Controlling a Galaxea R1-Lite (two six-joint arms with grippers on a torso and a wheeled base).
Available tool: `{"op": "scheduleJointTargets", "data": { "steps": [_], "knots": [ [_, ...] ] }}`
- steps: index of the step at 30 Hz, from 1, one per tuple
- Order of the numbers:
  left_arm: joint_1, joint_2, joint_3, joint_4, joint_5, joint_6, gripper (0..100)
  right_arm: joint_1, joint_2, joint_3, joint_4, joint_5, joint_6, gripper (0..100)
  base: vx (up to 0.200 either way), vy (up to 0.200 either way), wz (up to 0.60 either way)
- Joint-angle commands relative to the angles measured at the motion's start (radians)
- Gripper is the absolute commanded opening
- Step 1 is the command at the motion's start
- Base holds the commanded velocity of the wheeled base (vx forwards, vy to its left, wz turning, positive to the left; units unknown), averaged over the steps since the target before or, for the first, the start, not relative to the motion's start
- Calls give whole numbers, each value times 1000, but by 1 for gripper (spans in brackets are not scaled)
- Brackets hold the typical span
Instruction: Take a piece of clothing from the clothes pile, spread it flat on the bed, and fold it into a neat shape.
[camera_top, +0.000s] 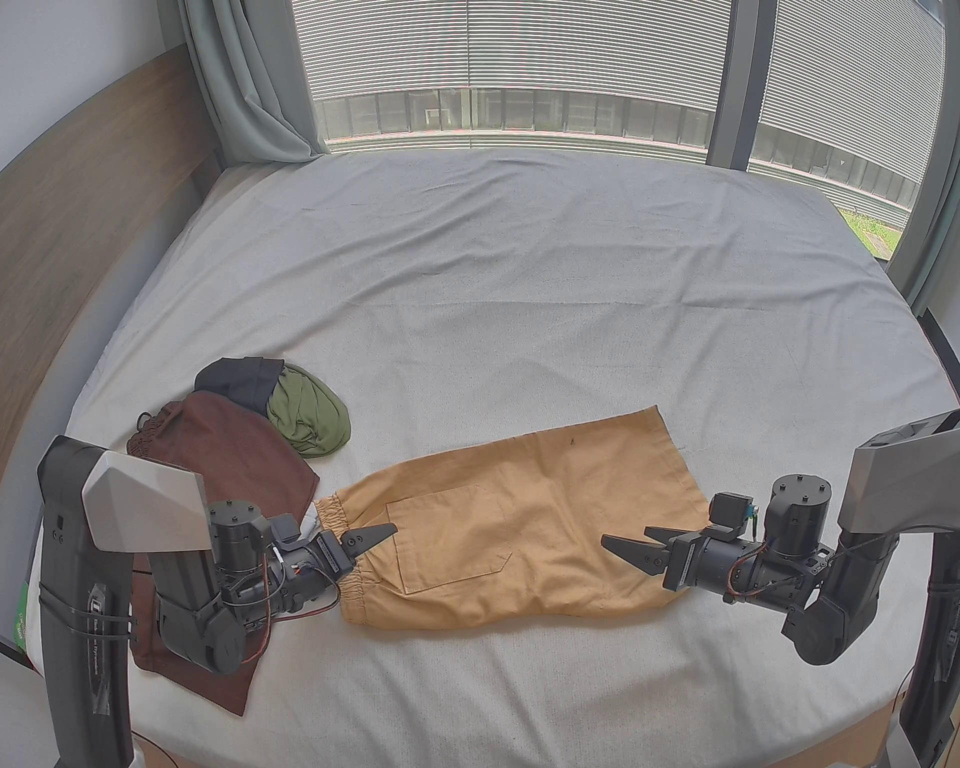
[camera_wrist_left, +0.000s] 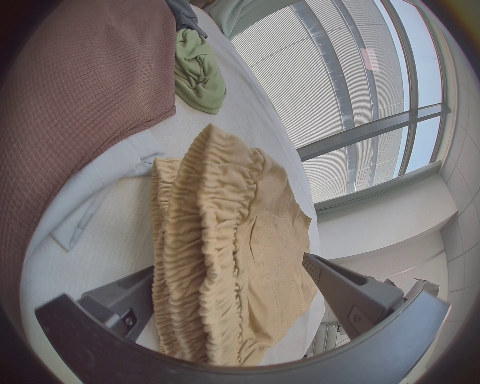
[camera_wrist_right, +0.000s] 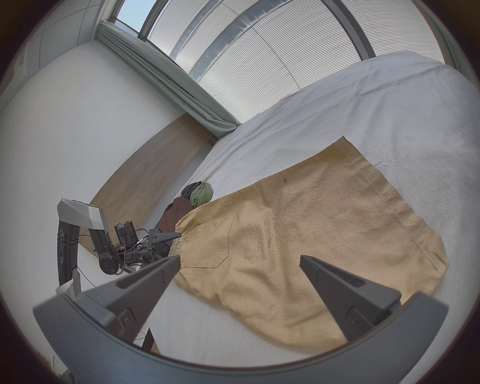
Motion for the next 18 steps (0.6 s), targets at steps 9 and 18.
{"op": "scheduleJointTargets", "data": {
  "steps": [9,18],
  "knots": [
    [-10,10,-4,-4,4,0,0,0,3,0,0,-1,0,100,0,0,0],
    [-2,-2,3,-5,4,2,0,-11,43,-17,-2,-4,-2,100,0,0,0]
  ]
}}
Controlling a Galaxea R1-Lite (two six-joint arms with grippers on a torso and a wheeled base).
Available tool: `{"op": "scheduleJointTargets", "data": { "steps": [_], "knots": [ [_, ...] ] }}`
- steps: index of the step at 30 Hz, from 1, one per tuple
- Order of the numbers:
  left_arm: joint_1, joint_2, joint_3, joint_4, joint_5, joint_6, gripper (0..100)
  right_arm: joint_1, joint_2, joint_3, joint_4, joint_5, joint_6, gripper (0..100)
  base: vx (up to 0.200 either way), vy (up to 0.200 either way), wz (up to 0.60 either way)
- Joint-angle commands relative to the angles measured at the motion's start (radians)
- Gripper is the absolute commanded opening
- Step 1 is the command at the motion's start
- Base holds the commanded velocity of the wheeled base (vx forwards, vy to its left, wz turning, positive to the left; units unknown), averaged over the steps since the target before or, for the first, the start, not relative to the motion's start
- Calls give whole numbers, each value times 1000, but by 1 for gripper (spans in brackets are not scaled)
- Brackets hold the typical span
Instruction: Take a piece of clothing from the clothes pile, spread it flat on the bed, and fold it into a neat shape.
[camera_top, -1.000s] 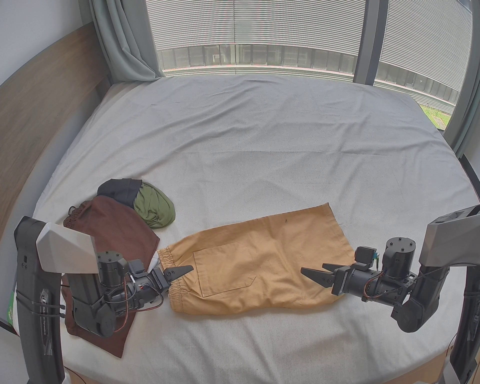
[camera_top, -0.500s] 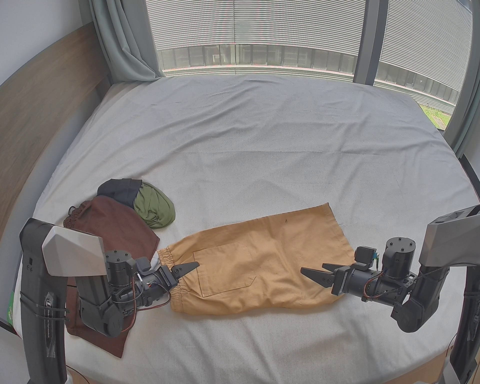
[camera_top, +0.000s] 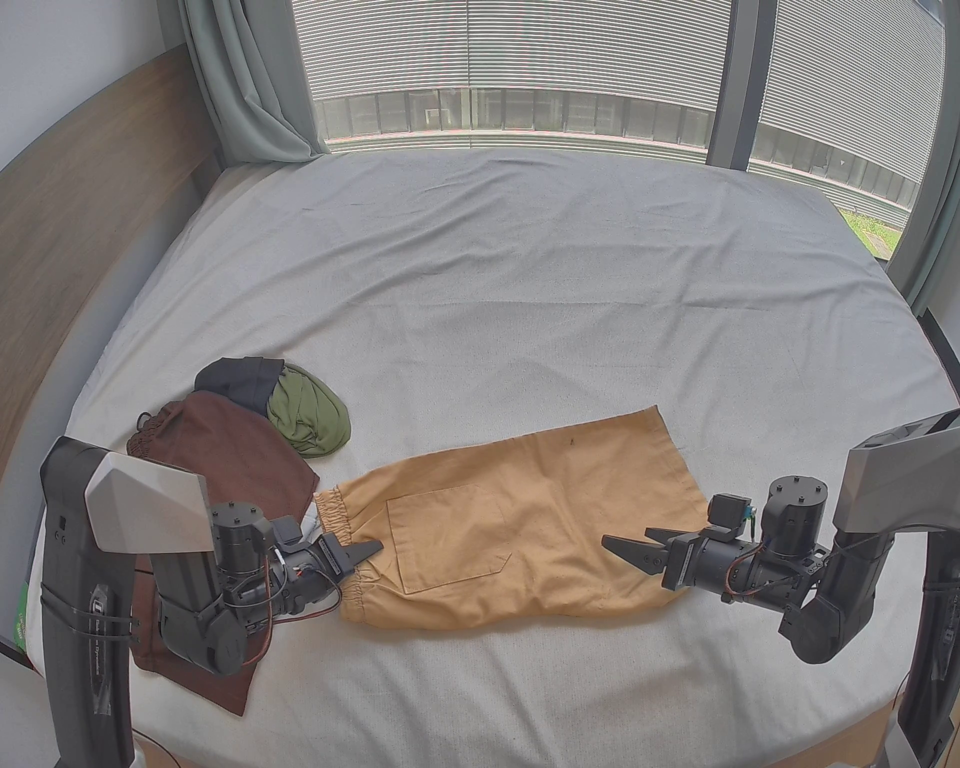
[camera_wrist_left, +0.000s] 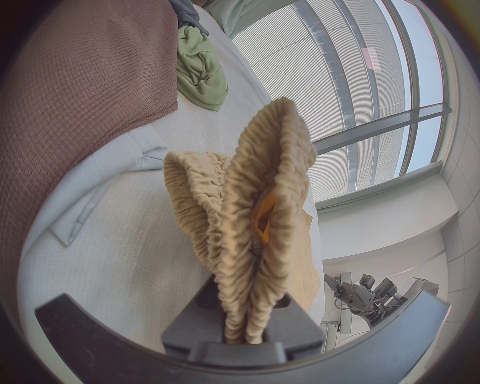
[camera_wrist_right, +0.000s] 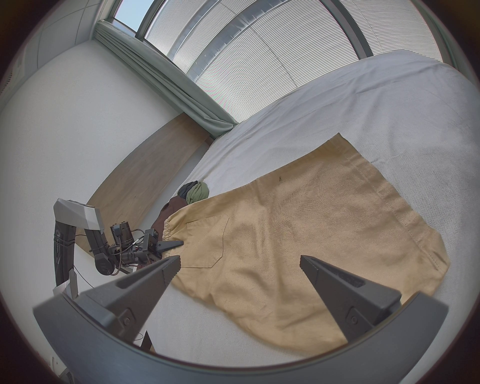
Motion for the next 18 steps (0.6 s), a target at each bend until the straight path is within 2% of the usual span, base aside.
{"op": "scheduleJointTargets", "data": {
  "steps": [1,11,18],
  "knots": [
    [3,-10,8,-6,-3,2,0,-1,20,-4,-1,0,0,100,0,0,0],
    [43,-70,57,-6,-76,8,0,-14,43,-4,-1,0,-2,100,0,0,0],
    [75,-113,72,-6,-101,9,0,-17,51,-4,-1,1,-2,100,0,0,0]
  ]
}}
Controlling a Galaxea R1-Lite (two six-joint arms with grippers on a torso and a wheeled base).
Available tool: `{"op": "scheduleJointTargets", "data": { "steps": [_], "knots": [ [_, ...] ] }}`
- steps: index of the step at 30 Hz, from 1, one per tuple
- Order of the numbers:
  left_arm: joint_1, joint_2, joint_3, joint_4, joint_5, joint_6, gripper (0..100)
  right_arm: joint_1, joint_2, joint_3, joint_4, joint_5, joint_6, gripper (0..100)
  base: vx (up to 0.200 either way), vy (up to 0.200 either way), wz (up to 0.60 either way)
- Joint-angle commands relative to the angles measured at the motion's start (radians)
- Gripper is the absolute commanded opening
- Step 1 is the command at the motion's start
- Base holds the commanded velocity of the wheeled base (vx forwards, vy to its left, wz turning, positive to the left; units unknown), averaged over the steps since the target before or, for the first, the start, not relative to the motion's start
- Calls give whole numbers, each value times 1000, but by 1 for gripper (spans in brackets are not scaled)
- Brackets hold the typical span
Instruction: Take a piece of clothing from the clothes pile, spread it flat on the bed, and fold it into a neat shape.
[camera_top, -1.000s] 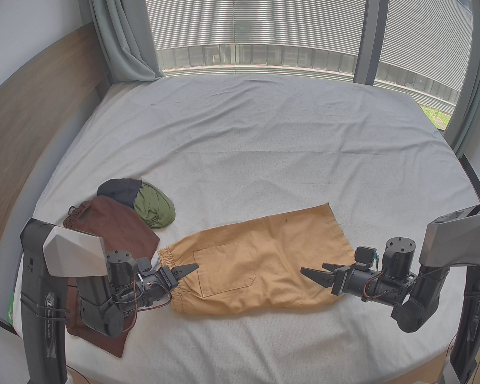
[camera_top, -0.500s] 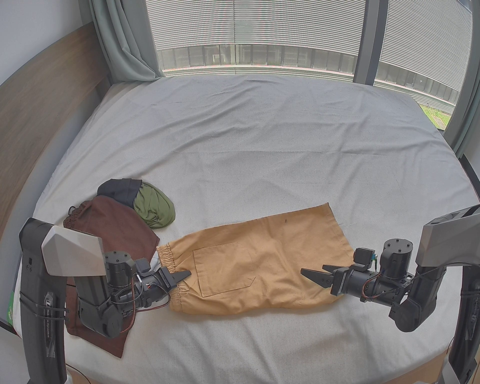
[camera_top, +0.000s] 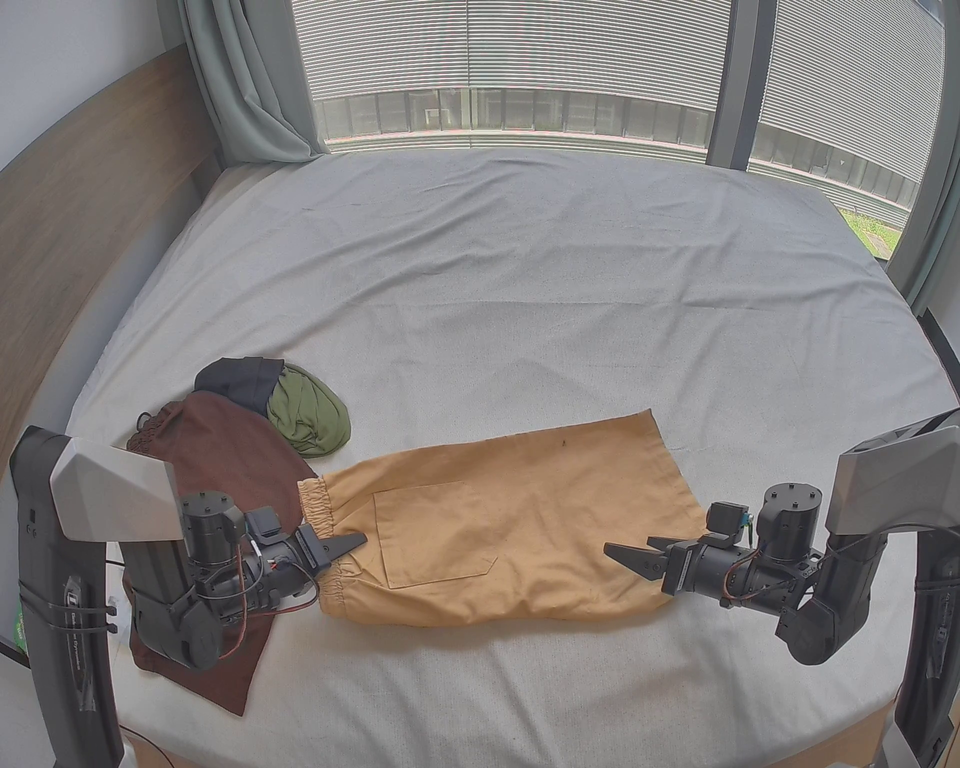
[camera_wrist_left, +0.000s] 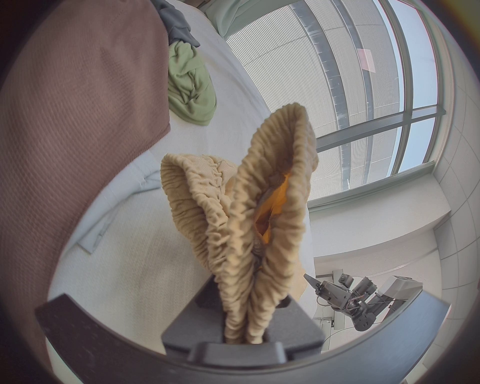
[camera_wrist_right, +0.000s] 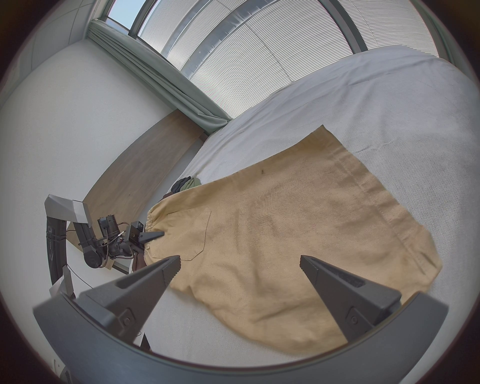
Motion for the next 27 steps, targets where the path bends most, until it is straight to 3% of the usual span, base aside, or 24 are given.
{"op": "scheduleJointTargets", "data": {
  "steps": [1,7,12,27],
  "knots": [
    [20,-34,9,-6,-16,-1,0,-2,10,-1,0,0,0,100,0,0,0],
    [54,-41,18,-4,-56,31,0,-2,10,2,0,0,0,100,0,0,0],
    [111,-48,43,-4,-140,87,0,0,14,2,0,2,0,100,0,0,0],
    [203,-113,69,-3,-252,90,0,0,13,5,0,0,0,100,0,0,0]
  ]
}}
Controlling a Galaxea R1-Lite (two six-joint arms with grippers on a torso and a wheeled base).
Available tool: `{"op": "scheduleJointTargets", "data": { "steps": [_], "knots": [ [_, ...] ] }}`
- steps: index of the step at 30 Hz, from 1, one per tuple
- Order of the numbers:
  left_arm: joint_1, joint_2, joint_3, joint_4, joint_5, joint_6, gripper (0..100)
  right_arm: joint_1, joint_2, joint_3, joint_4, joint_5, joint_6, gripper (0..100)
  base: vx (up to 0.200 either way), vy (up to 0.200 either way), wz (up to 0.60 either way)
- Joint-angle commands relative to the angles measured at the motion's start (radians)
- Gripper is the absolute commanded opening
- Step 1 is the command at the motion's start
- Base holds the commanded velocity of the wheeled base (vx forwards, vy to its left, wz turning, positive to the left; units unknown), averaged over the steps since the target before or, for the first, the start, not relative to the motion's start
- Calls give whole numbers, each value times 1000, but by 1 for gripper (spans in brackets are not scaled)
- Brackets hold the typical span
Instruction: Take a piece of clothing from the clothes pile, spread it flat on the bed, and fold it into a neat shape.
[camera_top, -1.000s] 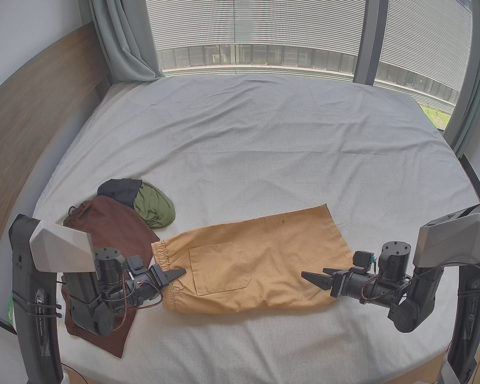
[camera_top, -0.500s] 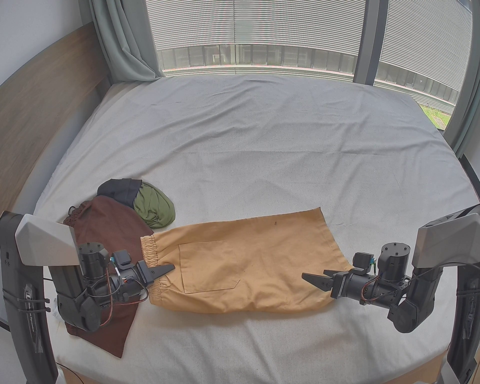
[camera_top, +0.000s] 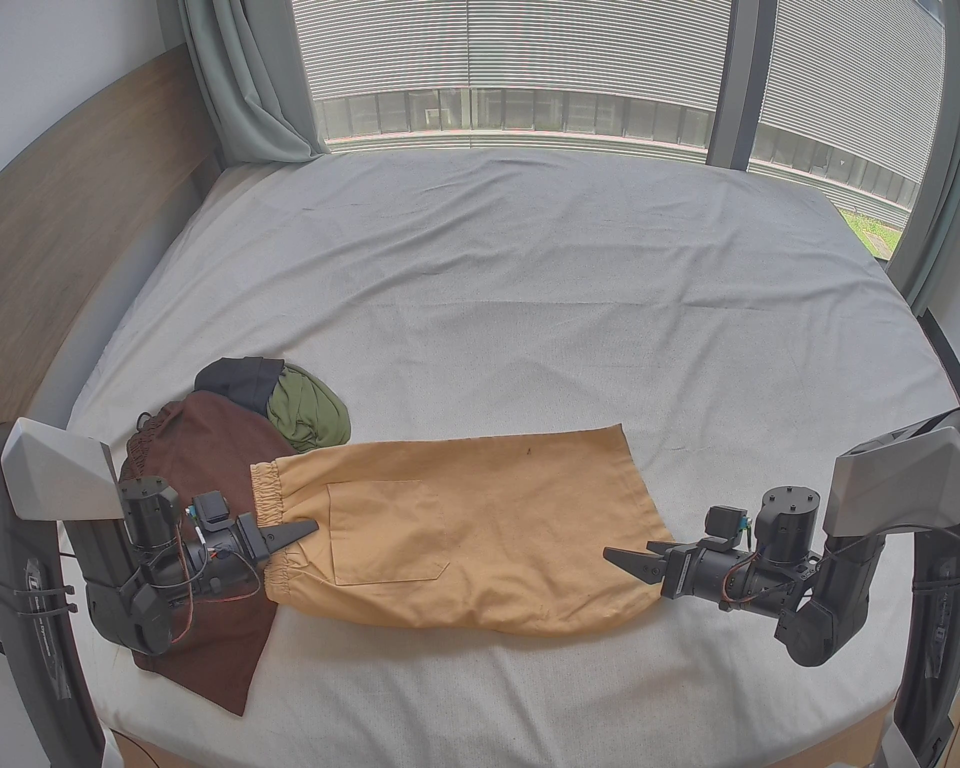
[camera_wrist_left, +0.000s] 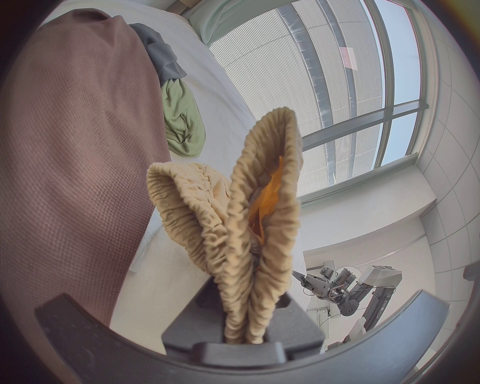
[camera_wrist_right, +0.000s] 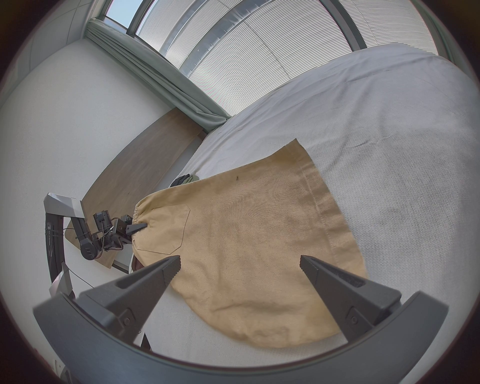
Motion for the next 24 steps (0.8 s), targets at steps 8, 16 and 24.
{"op": "scheduleJointTargets", "data": {
  "steps": [8,16,24],
  "knots": [
    [54,-27,1,-1,-26,-3,0,1,-1,1,0,1,0,100,0,0,0],
    [96,-28,-5,-1,-64,-7,0,1,1,1,0,1,-12,100,0,0,0],
    [105,-30,-6,-1,-64,-4,0,5,1,3,0,1,-12,100,0,0,0]
  ]
}}
